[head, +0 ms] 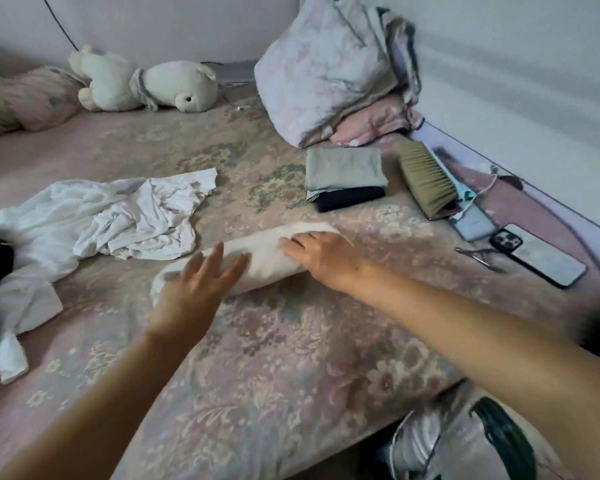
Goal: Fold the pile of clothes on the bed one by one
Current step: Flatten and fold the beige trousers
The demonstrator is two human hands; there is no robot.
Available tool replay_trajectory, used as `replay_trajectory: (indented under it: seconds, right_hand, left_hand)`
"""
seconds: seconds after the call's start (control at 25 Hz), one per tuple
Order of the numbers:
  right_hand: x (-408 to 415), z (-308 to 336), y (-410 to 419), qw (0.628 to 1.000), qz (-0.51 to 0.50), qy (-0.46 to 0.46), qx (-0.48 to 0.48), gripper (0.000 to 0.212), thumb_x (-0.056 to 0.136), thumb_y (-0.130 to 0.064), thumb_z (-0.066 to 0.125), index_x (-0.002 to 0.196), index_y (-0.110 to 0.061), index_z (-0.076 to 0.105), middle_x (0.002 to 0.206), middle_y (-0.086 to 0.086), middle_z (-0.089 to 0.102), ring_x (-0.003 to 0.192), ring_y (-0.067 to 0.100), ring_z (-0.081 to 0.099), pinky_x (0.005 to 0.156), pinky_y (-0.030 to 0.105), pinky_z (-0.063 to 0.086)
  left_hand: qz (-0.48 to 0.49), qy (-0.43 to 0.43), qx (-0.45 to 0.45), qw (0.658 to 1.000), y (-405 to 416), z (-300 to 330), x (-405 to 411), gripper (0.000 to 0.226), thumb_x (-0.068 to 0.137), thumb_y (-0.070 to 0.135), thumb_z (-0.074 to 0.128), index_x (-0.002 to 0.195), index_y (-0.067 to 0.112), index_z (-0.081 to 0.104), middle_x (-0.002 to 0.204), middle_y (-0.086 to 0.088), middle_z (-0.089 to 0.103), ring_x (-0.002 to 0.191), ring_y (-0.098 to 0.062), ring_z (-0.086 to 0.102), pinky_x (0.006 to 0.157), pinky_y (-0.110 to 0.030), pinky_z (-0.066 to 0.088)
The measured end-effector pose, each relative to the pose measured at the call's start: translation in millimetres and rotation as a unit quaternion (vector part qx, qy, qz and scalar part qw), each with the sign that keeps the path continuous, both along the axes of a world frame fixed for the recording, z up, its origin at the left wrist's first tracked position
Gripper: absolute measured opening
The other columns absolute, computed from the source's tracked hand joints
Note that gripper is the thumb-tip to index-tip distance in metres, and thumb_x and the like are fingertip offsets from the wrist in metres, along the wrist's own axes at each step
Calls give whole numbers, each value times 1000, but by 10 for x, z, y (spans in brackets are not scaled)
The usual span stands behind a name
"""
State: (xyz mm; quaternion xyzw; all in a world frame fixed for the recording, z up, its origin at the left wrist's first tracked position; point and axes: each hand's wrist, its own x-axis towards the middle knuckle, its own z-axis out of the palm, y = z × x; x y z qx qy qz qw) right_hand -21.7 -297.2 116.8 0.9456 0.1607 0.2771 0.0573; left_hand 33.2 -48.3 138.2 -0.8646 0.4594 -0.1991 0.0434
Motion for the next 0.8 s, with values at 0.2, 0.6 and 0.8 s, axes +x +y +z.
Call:
replay_trajectory:
  seconds: [0.2,0.6,0.8]
  right_hand:
    - [32,970,-1042,993,-66,-62,-82,40,74,-1,36,101,-7,66,72,11,65,52,27,63,41,31,52]
    - [-982,21,-1831,971,-160,-89,-152,26,90,-3,51,109,-17,62,96,7,68,87,26,67,79,35,53]
    - [-1650,-723,-1759,954,-235,176,-63,68,67,3,25,130,-14,45,119,12,65,107,31,64,96,43,41]
  left_hand:
    - [-9,-59,16,998,-1193,766,271,102,51,-3,81,142,23,41,130,-22,54,98,-39,62,49,-35,51]
    - [-102,-6,-24,995,-2260,-465,-442,46,93,9,33,137,22,35,129,-21,57,111,-37,60,76,-54,52]
    - [-74,260,203,941,-2142,-974,-839,67,102,24,31,147,34,-17,158,-10,-17,145,-28,-13,109,-64,8]
